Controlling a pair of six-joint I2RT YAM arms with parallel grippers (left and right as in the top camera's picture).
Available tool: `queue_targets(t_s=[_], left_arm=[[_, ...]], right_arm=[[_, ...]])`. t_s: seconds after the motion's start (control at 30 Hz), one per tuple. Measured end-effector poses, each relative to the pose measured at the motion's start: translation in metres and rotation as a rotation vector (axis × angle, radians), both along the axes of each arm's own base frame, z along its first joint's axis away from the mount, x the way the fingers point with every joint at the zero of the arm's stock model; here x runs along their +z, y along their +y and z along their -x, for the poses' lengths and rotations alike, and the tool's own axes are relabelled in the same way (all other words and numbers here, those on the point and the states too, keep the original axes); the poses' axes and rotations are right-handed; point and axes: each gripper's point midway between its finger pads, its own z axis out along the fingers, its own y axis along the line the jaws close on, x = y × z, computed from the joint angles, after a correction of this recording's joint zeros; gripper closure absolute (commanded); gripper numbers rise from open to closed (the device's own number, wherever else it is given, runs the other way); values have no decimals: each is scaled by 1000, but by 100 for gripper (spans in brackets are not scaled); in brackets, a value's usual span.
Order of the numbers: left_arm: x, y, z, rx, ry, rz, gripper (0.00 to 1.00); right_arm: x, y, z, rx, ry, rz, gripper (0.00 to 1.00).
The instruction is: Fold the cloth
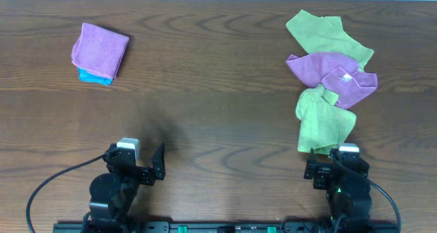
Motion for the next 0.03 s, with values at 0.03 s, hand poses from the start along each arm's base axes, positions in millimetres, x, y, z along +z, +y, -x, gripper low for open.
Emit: queue_targets(t_s=[0.03], left_arm=[[0, 0, 0, 0, 0, 0, 5]], right_arm=[[0, 0, 0, 0, 0, 0, 1]])
